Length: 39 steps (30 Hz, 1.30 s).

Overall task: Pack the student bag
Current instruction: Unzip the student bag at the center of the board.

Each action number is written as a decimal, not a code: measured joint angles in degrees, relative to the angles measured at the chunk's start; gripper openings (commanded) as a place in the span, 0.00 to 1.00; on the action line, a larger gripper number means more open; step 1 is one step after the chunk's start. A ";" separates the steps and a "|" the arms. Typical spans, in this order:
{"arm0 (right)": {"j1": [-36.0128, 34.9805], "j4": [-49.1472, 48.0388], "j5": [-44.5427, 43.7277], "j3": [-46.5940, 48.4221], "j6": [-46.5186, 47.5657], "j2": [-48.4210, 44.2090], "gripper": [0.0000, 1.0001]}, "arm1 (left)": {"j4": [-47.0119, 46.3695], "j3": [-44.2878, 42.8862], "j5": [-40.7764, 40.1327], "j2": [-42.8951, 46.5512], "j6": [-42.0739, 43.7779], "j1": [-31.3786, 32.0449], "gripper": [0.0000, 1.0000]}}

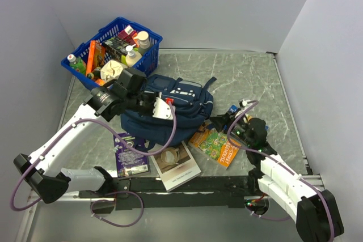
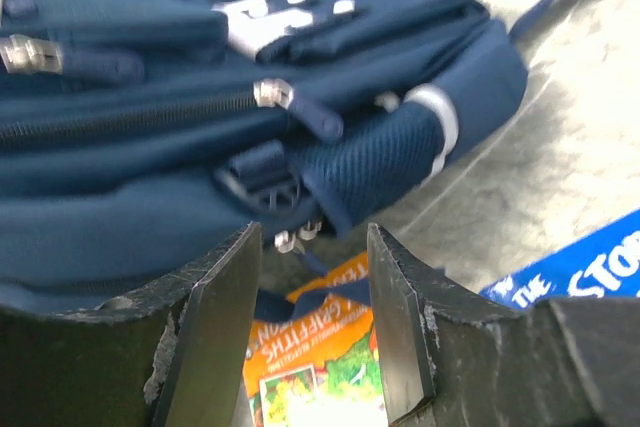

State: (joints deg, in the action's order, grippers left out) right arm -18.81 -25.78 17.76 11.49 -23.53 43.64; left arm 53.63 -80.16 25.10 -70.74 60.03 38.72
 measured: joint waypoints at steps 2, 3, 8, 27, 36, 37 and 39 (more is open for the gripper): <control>-0.37 0.02 0.35 -0.85 -0.24 -0.02 0.56 | -0.70 -0.15 -0.13 -0.04 -0.24 0.00 0.01; -0.57 0.09 0.44 -1.05 -0.28 0.20 0.57 | -1.03 -0.20 -0.31 -0.04 -0.37 0.00 0.01; -1.29 0.09 2.05 -1.05 -0.39 1.97 0.63 | -2.45 -0.20 -0.90 -0.04 -0.66 0.00 0.01; -6.71 -8.28 1.62 0.17 3.45 18.69 0.56 | -3.21 -0.24 -1.03 -0.37 -0.79 0.00 0.01; -9.38 -11.61 -2.69 3.58 8.39 23.17 0.59 | -3.08 -0.76 -1.05 -0.66 -0.76 -0.02 0.01; -9.51 -12.07 -2.86 3.69 8.59 23.87 0.57 | -3.10 -0.79 -1.05 -0.74 -0.76 -0.02 0.01; -9.60 -12.81 -3.10 3.91 8.85 25.38 0.50 | -3.08 -0.81 -1.03 -0.90 -0.79 -0.02 0.01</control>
State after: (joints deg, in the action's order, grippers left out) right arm -28.40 -38.59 14.66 15.40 -14.68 69.01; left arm 50.54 -80.97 24.08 -71.64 59.24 38.70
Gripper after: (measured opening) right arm 0.583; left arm 0.034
